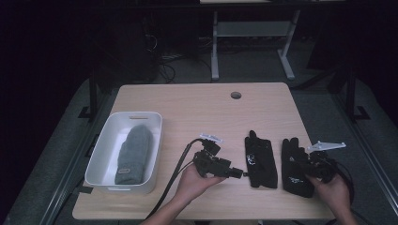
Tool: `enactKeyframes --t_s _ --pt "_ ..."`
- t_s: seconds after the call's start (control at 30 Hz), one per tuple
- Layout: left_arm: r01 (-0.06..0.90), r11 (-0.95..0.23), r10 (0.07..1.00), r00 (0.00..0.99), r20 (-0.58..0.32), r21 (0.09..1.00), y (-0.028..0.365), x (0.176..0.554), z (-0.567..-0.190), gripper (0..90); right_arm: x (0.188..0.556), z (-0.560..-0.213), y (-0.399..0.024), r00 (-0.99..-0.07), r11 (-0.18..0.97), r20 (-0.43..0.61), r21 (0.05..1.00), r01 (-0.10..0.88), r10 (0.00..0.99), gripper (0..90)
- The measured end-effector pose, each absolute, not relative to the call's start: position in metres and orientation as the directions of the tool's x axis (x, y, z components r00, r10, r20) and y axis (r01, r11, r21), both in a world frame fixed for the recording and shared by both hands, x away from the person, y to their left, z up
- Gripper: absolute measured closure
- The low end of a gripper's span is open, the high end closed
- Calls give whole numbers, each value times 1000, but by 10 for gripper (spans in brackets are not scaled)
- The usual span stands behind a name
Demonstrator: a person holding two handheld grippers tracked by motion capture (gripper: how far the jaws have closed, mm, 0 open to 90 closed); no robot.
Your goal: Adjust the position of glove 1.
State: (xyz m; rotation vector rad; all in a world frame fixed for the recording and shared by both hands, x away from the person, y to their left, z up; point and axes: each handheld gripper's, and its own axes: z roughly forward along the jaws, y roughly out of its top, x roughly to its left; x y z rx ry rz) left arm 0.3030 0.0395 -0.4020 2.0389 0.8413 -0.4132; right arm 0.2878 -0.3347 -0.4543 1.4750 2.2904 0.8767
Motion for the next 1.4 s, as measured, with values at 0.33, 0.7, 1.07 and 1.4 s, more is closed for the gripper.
enactKeyframes --t_s 0.33,0.7,1.07,1.4 --pt "696 -397 408 718 -565 598 39 302 -402 278 288 -430 -330 -470 300 89 662 687 878 772" --pt "694 -393 407 720 -563 603 40 302 -402 278 294 -401 -312 -500 293 114 691 660 858 770" --pt "695 -389 414 718 -559 604 43 302 -402 263 312 -393 -272 -554 310 148 698 645 819 769" --pt "702 -390 417 712 -565 596 45 302 -406 260 325 -404 -251 -561 301 195 681 668 805 766"
